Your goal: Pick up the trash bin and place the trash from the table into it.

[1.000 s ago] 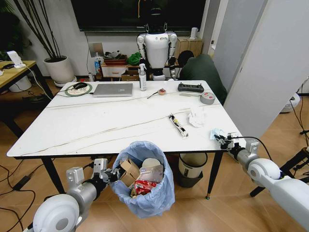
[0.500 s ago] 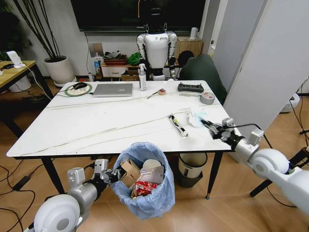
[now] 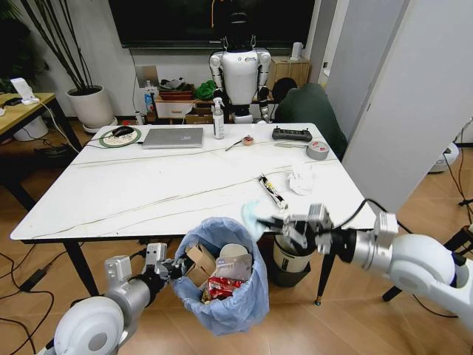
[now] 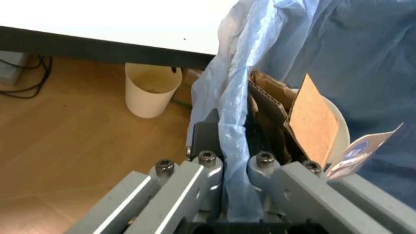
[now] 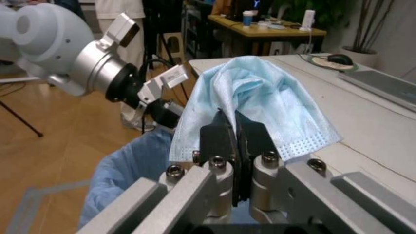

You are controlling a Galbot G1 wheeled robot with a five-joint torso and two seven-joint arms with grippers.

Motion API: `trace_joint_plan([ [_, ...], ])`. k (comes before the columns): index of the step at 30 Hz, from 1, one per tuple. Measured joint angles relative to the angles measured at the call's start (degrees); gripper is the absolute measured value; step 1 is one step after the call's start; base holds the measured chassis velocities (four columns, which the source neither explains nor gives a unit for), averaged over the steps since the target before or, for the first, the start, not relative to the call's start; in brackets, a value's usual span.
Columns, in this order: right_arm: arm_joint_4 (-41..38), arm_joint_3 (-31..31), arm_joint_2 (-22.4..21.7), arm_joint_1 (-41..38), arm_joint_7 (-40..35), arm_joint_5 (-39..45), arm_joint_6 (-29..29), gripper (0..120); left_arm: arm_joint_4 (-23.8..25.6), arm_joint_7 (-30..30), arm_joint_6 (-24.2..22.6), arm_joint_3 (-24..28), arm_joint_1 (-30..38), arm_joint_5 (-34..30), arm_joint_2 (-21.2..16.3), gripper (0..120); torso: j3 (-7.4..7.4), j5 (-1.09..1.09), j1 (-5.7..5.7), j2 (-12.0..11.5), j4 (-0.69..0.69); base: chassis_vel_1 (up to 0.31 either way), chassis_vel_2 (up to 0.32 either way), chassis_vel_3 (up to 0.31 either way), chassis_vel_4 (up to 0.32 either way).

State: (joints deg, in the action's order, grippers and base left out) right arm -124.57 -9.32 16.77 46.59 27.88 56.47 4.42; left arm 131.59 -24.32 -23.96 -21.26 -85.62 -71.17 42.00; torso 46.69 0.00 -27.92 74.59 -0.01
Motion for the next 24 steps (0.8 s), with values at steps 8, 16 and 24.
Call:
trace_joint_plan([
  [8, 1.24, -0.16, 0.94, 0.27, 4.39, -3.19, 1.75, 0, -0.89, 0.80, 0.24, 2.35, 1.26, -0.32, 0.09, 0, 0.01, 0.00, 0.00, 0.00, 0.01, 0.000, 0.000, 0.000, 0.000],
  [16, 1.89, -1.16, 1.41, 1.29, 5.62, -8.07, 3.09, 0, -1.46, 1.35, 0.31, 5.90, 3.67, -1.02, -0.60, 0, 0.01, 0.00, 0.00, 0.00, -0.01, 0.000, 0.000, 0.000, 0.000],
  [24, 2.61, -3.07, 4.50, 0.12, 5.49, -11.17, 4.30, 0, -0.36, 1.35, 0.32, 5.13, 2.55, -0.99, -0.98, 0, 0.01, 0.00, 0.00, 0.00, 0.01, 0.000, 0.000, 0.000, 0.000],
])
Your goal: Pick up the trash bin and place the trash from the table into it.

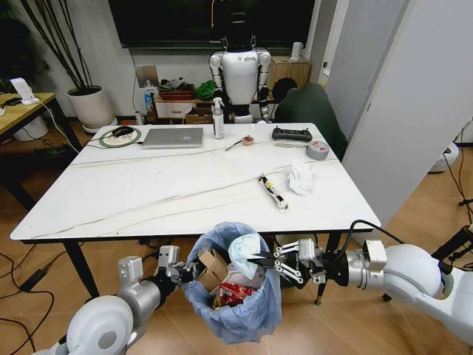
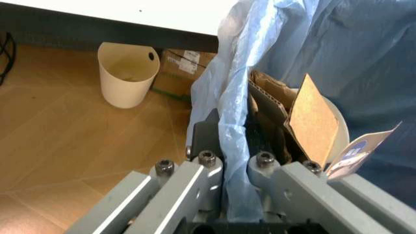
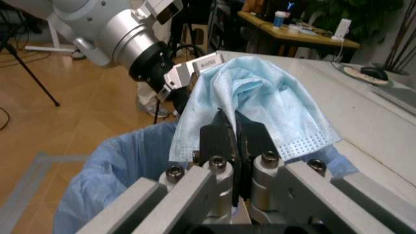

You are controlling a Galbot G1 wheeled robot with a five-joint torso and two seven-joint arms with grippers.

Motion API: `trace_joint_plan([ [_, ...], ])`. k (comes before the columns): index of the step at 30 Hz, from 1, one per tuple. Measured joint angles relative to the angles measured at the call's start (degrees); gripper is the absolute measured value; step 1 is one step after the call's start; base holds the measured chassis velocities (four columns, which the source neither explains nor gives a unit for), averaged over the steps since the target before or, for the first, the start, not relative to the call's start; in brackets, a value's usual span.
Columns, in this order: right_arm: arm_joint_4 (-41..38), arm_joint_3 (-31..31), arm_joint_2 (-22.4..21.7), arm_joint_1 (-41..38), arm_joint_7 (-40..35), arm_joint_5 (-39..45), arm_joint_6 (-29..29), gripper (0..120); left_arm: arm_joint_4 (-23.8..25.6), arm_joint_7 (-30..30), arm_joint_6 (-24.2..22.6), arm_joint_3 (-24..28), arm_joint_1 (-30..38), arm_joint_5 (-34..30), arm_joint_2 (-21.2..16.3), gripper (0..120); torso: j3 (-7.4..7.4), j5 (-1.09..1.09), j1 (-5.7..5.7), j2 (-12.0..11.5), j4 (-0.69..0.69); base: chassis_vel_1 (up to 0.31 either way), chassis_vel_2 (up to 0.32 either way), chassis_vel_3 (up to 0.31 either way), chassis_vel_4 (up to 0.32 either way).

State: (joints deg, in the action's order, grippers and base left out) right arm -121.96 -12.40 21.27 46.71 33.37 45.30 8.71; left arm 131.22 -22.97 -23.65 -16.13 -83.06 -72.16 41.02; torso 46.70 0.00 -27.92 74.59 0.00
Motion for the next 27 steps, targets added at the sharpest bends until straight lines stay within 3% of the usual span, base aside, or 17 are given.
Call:
trace_joint_plan([
  [24, 1.07, -2.94, 3.23, -2.40, -0.67, -5.86, 1.73, 0, 0.92, -0.05, -0.04, -0.72, -1.27, 0.92, 0.79, 0, 0.00, 0.00, 0.00, 0.00, 0.00, 0.000, 0.000, 0.000, 0.000],
  [27, 0.85, -2.60, 2.56, -1.62, -0.67, -6.39, 1.82, 8, 1.08, 0.02, -0.04, -0.68, -1.27, 0.93, 0.91, 0, 0.00, 0.00, 0.00, 0.00, -0.01, 0.000, 0.000, 0.000, 0.000],
])
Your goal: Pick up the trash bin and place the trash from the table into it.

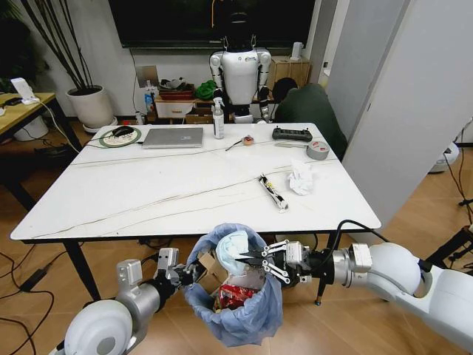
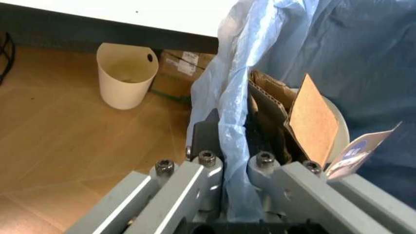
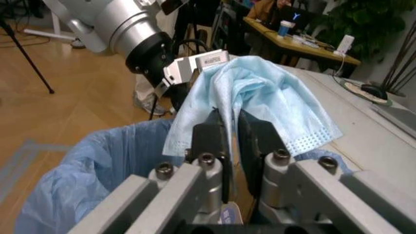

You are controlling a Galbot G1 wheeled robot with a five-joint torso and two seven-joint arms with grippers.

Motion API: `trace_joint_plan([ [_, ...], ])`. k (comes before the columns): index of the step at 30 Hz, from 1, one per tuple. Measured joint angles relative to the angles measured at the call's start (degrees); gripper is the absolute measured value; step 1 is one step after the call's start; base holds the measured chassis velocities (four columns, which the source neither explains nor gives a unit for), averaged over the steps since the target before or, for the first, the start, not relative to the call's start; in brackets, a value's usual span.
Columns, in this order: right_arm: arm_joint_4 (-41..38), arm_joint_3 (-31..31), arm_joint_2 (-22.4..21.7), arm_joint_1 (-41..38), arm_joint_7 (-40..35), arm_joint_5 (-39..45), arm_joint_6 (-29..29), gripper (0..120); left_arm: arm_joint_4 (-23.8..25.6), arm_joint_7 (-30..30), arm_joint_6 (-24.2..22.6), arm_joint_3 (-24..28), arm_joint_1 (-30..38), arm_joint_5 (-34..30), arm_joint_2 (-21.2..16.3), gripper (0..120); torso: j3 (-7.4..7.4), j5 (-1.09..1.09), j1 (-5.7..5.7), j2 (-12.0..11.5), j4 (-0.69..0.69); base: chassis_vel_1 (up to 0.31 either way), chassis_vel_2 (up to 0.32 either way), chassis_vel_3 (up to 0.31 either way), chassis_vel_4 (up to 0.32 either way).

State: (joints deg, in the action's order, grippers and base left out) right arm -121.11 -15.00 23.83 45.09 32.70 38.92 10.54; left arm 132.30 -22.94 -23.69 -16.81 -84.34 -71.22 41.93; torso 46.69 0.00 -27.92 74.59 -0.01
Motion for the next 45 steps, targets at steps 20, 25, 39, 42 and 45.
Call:
trace_joint_plan([
  [20, -0.05, 1.44, -2.29, 2.00, 1.10, -0.88, 0.84, 82, 0.34, -0.15, -0.18, -0.17, 0.18, -0.12, -0.17, 0, 0.00, 0.00, 0.00, 0.00, 0.01, 0.000, 0.000, 0.000, 0.000],
  [25, 0.01, 1.44, -2.55, 2.47, 1.81, -1.18, 1.07, 96, 0.32, -0.30, -0.20, -0.21, 0.43, -0.50, -0.19, 0, 0.00, 0.00, 0.00, 0.00, 0.01, 0.000, 0.000, 0.000, 0.000],
  [39, 1.57, 2.57, -3.96, 2.69, 2.43, -2.92, 2.99, 100, 0.25, -0.34, -0.22, -1.03, 0.62, -0.59, -0.41, 0, 0.00, 0.01, 0.00, 0.00, 0.00, 0.000, 0.000, 0.000, 0.000],
  [42, 1.86, 2.86, -3.97, 2.11, 1.96, -2.86, 3.17, 100, 0.09, -0.28, -0.22, -1.00, 0.74, -0.53, -0.41, 0, 0.00, 0.00, 0.00, 0.00, 0.01, 0.000, 0.000, 0.000, 0.000],
  [45, 1.90, 3.01, -4.16, 1.95, 1.85, -2.83, 3.28, 100, 0.04, -0.21, -0.22, -0.94, 0.74, -0.49, -0.38, 0, 0.00, 0.00, 0.00, 0.00, 0.01, 0.000, 0.000, 0.000, 0.000],
])
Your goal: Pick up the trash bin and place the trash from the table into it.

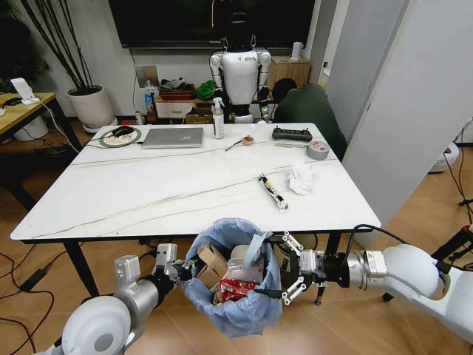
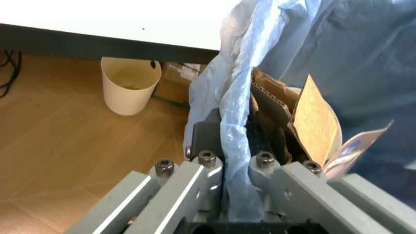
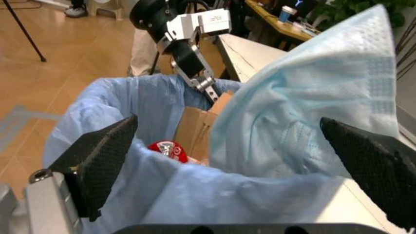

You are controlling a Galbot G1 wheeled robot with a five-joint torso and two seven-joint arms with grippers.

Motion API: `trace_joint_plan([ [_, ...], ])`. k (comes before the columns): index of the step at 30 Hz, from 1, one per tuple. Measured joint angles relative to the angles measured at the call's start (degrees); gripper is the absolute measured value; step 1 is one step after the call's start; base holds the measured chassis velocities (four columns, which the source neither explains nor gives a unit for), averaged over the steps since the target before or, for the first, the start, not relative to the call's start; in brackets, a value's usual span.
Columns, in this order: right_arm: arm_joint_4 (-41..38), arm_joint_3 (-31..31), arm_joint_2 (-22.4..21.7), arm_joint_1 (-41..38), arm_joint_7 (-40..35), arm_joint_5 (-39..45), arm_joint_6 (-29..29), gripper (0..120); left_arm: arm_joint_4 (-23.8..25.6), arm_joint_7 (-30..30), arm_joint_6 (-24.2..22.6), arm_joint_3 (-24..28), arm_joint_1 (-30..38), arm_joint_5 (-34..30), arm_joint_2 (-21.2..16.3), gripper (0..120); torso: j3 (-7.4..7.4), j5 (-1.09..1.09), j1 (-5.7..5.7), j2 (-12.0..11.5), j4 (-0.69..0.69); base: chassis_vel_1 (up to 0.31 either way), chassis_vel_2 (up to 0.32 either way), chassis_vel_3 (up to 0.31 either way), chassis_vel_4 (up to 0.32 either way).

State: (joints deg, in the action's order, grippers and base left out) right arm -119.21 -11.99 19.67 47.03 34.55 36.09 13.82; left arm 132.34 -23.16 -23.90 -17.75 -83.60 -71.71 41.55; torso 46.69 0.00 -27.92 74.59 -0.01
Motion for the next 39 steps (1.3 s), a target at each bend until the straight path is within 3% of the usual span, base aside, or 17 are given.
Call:
trace_joint_plan([
  [18, -0.38, 1.14, -0.99, -0.87, -2.13, 2.18, 0.40, 100, -0.81, 0.20, 0.05, 0.37, 0.26, 0.24, 0.37, 0, 0.00, 0.00, 0.00, 0.00, 0.00, 0.000, 0.000, 0.000, 0.000],
  [20, 0.11, 1.44, -0.43, -1.02, -5.48, 3.71, 0.27, 100, -0.77, 0.20, 0.06, 0.02, -0.33, 0.35, 0.20, 0, 0.00, 0.00, 0.00, 0.00, 0.00, 0.000, 0.000, 0.000, 0.000],
  [23, 0.03, 2.07, 0.95, -1.44, -17.59, 9.15, -2.57, 100, -0.57, 0.20, 0.06, -0.57, -1.32, 0.65, -0.09, 0, 0.00, -0.01, 0.00, 0.00, 0.00, 0.000, 0.000, 0.000, 0.000],
  [24, -0.30, 2.37, 2.31, -1.84, -25.16, 12.23, -4.53, 100, -0.36, 0.19, 0.06, -0.89, -1.67, 0.68, -0.18, 0, 0.00, -0.01, 0.00, 0.00, 0.00, 0.000, 0.000, 0.000, 0.000],
  [25, -0.30, 2.37, 2.31, -1.84, -25.16, 12.23, -4.53, 100, -0.36, 0.19, 0.06, -0.89, -1.67, 0.68, -0.18, 0, 0.00, -0.01, 0.00, 0.00, 0.00, 0.000, 0.000, 0.000, 0.000],
  [28, 0.62, 3.00, 5.48, -2.67, -37.53, 16.41, -7.17, 100, -0.18, 0.07, 0.06, -1.60, -2.24, 0.79, -0.61, 0, 0.00, 0.00, 0.00, 0.00, 0.01, 0.000, 0.000, 0.000, 0.000],
  [33, 2.88, 3.20, 8.02, -3.18, -42.50, 19.85, -10.13, 100, -0.08, -0.27, 0.06, -2.46, -2.75, 0.72, -1.40, 0, 0.00, -0.01, 0.00, 0.00, -0.01, 0.000, 0.000, 0.000, 0.000],
  [36, 5.37, 3.20, 12.03, -4.45, -48.06, 22.28, -17.48, 100, -0.14, -0.60, 0.04, -3.01, -3.04, 0.37, -2.69, 0, 0.00, 0.00, 0.00, 0.00, 0.01, 0.000, 0.000, 0.000, 0.000],
  [39, 7.08, 3.19, 13.73, -4.67, -49.71, 22.48, -19.92, 100, -0.16, -0.77, -0.05, -3.05, -2.95, -0.07, -3.40, 0, 0.00, -0.01, 0.00, 0.00, 0.02, 0.000, 0.000, 0.000, 0.000],
])
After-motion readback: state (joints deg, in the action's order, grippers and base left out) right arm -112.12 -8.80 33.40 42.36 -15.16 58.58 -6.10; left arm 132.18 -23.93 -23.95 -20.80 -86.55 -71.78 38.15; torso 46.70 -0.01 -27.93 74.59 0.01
